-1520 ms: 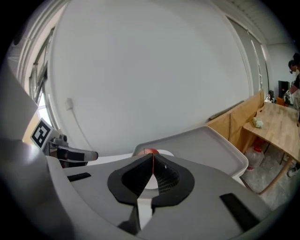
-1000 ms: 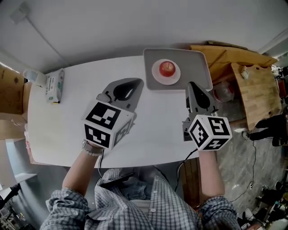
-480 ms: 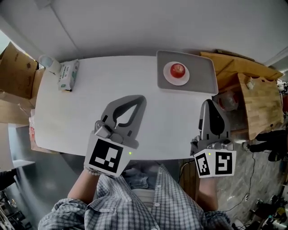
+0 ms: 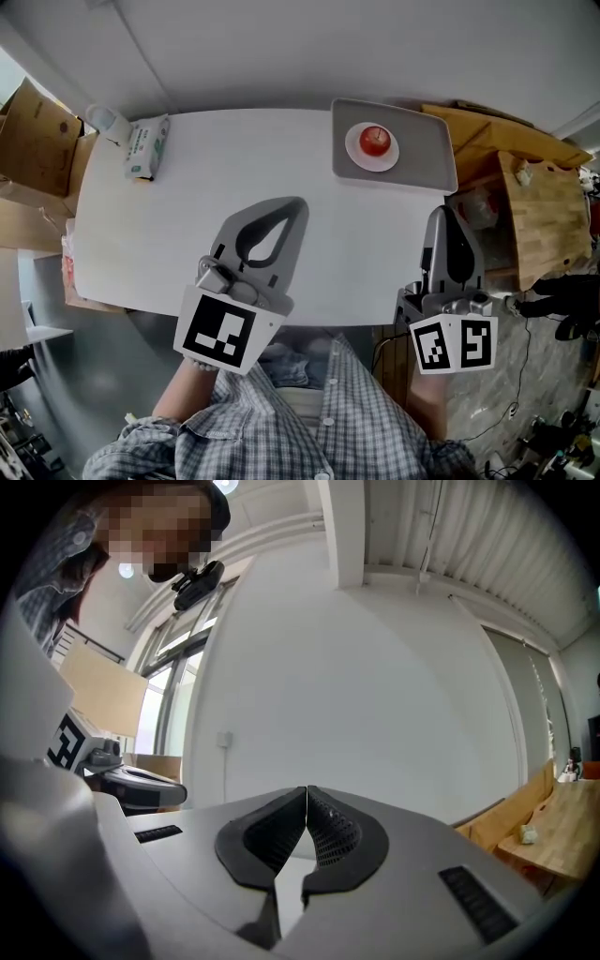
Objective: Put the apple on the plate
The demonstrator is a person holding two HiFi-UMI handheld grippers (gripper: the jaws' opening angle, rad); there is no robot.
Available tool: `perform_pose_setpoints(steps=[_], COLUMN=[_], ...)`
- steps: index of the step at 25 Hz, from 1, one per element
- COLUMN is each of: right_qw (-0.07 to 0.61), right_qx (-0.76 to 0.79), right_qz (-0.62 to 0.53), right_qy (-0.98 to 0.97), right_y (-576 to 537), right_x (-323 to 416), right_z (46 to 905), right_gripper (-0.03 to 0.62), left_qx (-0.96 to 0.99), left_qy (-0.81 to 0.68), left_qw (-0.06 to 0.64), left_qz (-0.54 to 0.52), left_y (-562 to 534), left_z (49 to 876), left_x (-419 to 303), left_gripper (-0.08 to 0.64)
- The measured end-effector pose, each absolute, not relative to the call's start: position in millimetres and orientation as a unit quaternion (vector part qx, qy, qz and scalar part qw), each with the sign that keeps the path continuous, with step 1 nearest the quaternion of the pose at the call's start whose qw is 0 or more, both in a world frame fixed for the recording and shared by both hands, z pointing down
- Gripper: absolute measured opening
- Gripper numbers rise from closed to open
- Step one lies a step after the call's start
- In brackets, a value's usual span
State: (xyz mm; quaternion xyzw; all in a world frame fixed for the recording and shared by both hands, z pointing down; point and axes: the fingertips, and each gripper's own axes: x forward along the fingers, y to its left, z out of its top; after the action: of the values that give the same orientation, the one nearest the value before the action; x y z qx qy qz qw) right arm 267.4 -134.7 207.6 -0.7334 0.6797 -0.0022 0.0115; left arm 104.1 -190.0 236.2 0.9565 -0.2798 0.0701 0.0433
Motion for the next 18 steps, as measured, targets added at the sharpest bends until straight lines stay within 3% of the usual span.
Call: perform_pose_setpoints(steps=[18], right_qw=[0.008], right_qx=[-0.735], right_qz=[-0.030], right_qy=[0.678], right_y=[-137.2], right_x=[258.7], right_z=[221.2], right_gripper=[0.023], left_qx=[0.953], left_qy=[-0.288], left_qw=[0.079], left_qz=[0.054], left_y=[-195.4], left_z=[237.8], left_x=[90.9], left_gripper=[0.008])
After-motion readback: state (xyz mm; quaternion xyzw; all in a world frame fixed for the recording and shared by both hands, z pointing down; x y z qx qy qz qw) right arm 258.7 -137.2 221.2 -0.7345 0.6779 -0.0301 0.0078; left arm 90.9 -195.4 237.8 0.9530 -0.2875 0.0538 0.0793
